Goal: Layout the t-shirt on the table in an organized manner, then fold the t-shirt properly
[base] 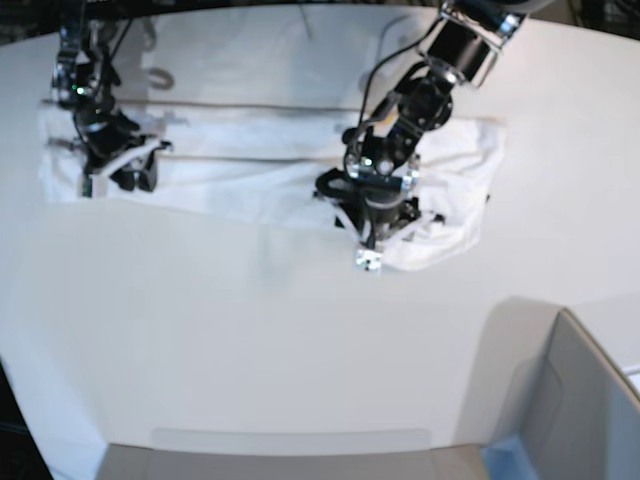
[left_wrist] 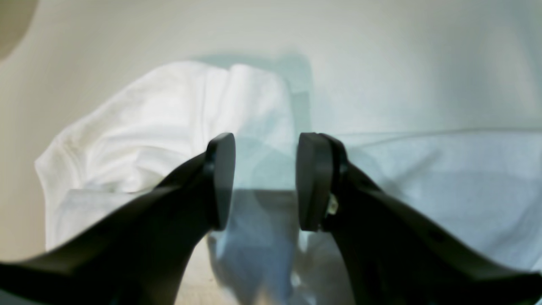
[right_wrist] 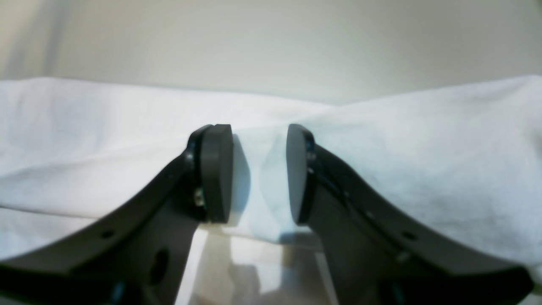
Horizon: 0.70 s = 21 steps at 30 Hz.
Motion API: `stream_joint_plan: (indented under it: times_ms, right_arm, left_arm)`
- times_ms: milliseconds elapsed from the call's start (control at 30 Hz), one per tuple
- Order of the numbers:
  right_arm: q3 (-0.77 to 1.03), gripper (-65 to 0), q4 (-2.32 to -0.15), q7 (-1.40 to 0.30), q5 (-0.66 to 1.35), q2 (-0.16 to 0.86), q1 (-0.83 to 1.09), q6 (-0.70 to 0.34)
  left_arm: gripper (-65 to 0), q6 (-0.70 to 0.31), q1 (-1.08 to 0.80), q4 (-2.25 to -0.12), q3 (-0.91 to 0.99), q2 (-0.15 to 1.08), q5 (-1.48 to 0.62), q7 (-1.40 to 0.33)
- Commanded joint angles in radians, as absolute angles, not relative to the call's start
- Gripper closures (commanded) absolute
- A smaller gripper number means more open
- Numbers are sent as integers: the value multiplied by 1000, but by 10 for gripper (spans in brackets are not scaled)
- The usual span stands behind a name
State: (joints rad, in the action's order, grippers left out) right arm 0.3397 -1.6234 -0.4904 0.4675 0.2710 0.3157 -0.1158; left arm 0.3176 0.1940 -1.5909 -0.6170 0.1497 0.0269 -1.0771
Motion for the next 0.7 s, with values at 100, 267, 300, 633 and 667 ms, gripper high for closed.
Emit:
stream_joint_plan:
  times_ms: [100,267,300,633,667]
  right_arm:
    - [344,-222,-1641,-467,472,283,311,-122]
    - [344,-222,-1643,-467,472,283,317,-122]
    - [344,-222,-1643,-467,472,283,317,-122]
    - [344,-222,-1643,-467,472,283,315,-122]
    - [344,-222,-1643,-467,472,283,315,-122]
  left_arm:
    - [-105,320,216,-1572,-607,147,45,-1075]
    - [-23,320,231,-1500,-579,134,45,-1076]
    - [-24,320,229,-1503,-579,134,45,-1076]
    - [-24,320,220,-1709,-492,133,45,-1090]
    - [-24,320,220,-1710,-484,133,45,-1104]
